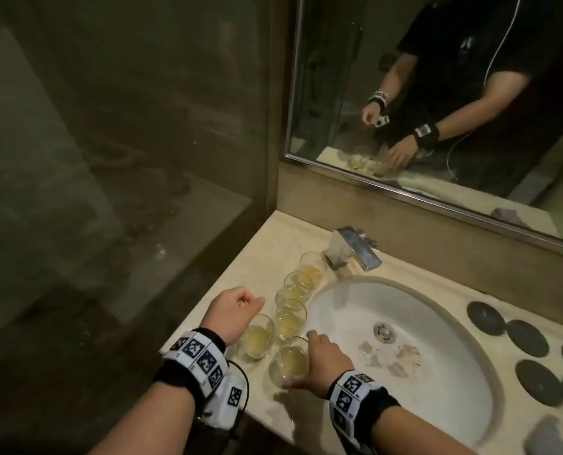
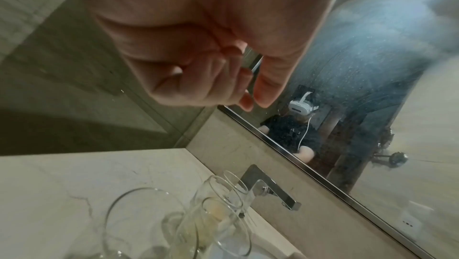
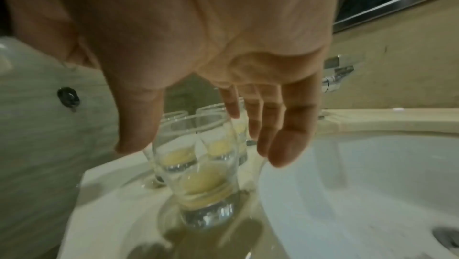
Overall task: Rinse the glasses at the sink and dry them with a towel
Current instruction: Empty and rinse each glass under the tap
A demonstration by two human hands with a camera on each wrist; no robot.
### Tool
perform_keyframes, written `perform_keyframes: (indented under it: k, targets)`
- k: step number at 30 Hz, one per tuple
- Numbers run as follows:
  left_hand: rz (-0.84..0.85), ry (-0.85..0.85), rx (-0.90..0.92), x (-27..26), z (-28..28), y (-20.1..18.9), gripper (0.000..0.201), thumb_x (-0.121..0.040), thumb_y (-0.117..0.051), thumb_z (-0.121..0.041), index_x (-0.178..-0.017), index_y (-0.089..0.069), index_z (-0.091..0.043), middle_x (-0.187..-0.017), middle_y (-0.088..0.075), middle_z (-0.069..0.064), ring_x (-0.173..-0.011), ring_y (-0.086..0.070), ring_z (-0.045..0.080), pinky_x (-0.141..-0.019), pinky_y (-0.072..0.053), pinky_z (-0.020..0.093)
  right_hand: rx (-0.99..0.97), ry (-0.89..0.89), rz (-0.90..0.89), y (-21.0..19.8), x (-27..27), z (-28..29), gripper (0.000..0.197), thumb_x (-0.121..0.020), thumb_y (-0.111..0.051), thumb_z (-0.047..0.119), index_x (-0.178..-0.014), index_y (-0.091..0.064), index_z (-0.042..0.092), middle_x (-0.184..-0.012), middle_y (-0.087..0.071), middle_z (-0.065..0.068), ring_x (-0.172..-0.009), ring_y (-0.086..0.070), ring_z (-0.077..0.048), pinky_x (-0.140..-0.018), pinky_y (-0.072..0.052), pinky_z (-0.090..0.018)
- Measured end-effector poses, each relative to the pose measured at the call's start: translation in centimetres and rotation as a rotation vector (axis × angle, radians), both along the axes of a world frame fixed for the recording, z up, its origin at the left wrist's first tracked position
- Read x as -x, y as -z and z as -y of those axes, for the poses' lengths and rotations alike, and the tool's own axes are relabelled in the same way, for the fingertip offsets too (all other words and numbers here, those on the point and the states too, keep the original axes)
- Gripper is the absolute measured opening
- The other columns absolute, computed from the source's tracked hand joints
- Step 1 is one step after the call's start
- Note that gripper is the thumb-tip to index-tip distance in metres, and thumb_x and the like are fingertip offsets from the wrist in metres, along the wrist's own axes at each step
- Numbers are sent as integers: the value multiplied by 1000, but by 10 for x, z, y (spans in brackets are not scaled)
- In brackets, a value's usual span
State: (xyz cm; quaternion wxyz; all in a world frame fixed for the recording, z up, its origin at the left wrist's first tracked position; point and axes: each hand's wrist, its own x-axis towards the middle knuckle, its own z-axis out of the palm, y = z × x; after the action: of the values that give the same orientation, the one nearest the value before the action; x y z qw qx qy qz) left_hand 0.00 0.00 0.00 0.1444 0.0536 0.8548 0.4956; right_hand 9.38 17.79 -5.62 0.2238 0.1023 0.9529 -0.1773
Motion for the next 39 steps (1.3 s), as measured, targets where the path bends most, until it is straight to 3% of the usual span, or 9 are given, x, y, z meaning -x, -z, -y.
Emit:
perform_keyframes:
  k: [5,10,14,19,22,27,31,35,39]
  targets:
    - [36,47,-16,11,-6,8,27,-88,-66,-30,-68,-58,-14,-57,-49,-7,-58,-45,13,-61,-39,28,-28,36,-9,11,7,14,81,-70,-72,59,-129,-34,17,-129,-46,-4,-119,-46,-26,-94,-45,-39]
    - [54,127,-40,20,-16,10,26,-87,-66,-31,-69,-57,-16,-52,-44,-9,-53,-41,11,-59,-37,27,14,120,-56,9,6,13,65,-65,-68,57,-112,-40,20,-114,-52,0,-105,-53,-21,-84,-48,-35]
    - [68,258,-30,20,-40,9,5,-83,-64,-17,-83,-62,-22,-63,-53,-8,-57,-47,11,-61,-43,27,120,300,-166,-16,2,-14,68,-60,-69,57,-112,-43,20,-109,-56,3,-97,-56,-18,-77,-47,-29]
    - [70,581,17,-4,-95,15,69,-75,-73,-20,-133,-40,-38,-118,-50,-11,-90,-49,6,-77,-42,18,108,399,-291,-54,-7,-68,81,-62,-76,57,-125,-45,17,-115,-55,5,-101,-54,-14,-81,-45,-25]
    - [-25,640,65,-18,-129,26,87,-69,-78,-34,-142,-30,-38,-131,-44,-16,-116,-43,9,-97,-39,22,98,403,-325,-66,-13,-99,87,-58,-76,61,-129,-46,20,-117,-56,6,-104,-54,-10,-83,-43,-24]
    - [12,537,-9,-37,-176,50,96,-55,-82,-46,-139,-35,-37,-132,-49,-14,-119,-47,3,-103,-41,23,118,309,-369,-62,-18,-132,81,-53,-70,66,-120,-50,26,-110,-58,11,-101,-54,-7,-82,-45,-22]
    - [50,443,-28,-46,-198,70,87,-54,-83,-39,-129,-38,-39,-122,-54,-18,-110,-55,-1,-95,-46,18,209,166,-218,-55,-15,-159,98,-59,-66,72,-140,-35,28,-127,-53,9,-109,-51,-7,-88,-41,-20]
    - [84,258,-6,-42,-211,86,83,-50,-81,-56,-120,-41,-37,-112,-58,-20,-100,-57,-4,-89,-47,17,242,242,-271,-56,26,-213,55,-85,-55,59,-126,-55,23,-115,-62,7,-93,-58,-7,-79,-44,-22]
    - [126,100,57,-32,-226,105,86,-55,-82,-57,-125,-40,-31,-114,-56,-14,-101,-57,6,-87,-46,19,32,213,-316,-37,96,-254,39,-90,-59,44,-109,-67,11,-104,-71,-6,-95,-63,-22,-77,-45,-27]
